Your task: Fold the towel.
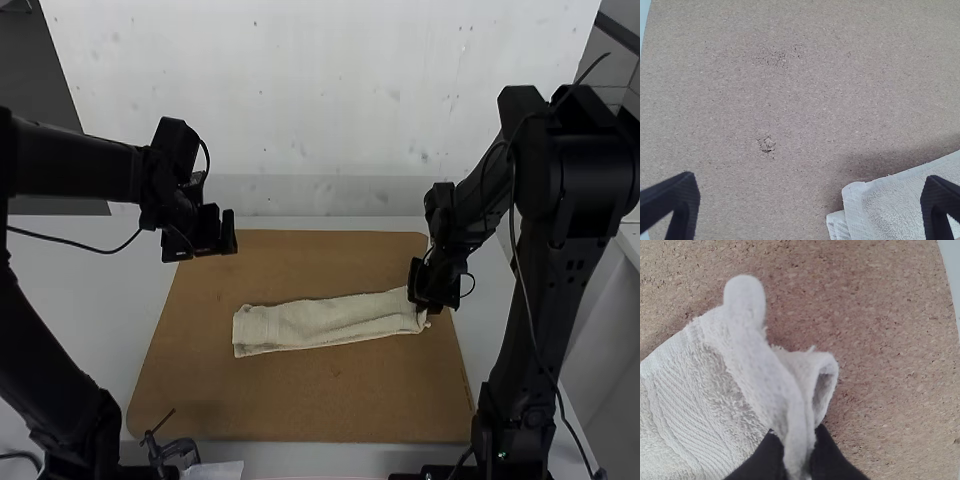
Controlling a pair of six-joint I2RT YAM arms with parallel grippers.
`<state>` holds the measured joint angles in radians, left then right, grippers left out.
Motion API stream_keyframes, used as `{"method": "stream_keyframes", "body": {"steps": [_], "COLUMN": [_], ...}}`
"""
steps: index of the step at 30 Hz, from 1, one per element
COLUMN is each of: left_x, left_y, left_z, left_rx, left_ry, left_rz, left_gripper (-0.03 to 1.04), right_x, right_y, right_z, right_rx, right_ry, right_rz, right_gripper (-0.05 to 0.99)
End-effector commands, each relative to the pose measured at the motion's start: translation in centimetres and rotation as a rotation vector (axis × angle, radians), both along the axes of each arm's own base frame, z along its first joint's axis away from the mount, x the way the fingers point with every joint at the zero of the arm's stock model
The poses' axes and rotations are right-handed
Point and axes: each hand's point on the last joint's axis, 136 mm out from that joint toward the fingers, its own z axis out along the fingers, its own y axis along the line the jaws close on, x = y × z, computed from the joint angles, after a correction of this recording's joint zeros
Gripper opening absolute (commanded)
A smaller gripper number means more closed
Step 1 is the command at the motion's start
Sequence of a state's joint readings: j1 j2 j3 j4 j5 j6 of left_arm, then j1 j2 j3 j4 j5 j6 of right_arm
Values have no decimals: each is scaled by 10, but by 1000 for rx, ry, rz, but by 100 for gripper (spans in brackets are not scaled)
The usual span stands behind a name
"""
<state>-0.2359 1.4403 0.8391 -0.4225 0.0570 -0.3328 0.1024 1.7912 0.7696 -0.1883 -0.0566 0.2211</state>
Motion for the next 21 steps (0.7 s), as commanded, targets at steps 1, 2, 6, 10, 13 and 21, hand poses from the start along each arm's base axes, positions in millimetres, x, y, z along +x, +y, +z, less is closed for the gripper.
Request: {"method": "stream_keyframes", "body": {"steps": [1, 2, 6, 10, 13, 21], "left_x": [-6, -7, -11, -12, -14, -19], "left_y": [3, 3, 3, 4, 4, 1], "left_z": [-1, -2, -6, -4, 0, 1], "left_rx": [0, -1, 1, -1, -4, -7], "left_ry": [-3, 2, 9, 3, -9, -16], "left_rz": [-12, -12, -13, -12, -13, -21], "left_gripper": [99, 99, 99, 99, 99, 99], "right_x": [-8, -7, -3, 2, 3, 7], "right_y": [2, -1, -21, -56, -85, -152], "right_z": [-12, -11, 3, 21, 32, 50], "right_rx": [8, 9, 5, -5, -24, -55], "right_ry": [48, 44, 14, -32, -63, -103], "right_rz": [-7, -15, -37, -77, -106, -191], "right_gripper": [2, 2, 2, 2, 2, 2]}}
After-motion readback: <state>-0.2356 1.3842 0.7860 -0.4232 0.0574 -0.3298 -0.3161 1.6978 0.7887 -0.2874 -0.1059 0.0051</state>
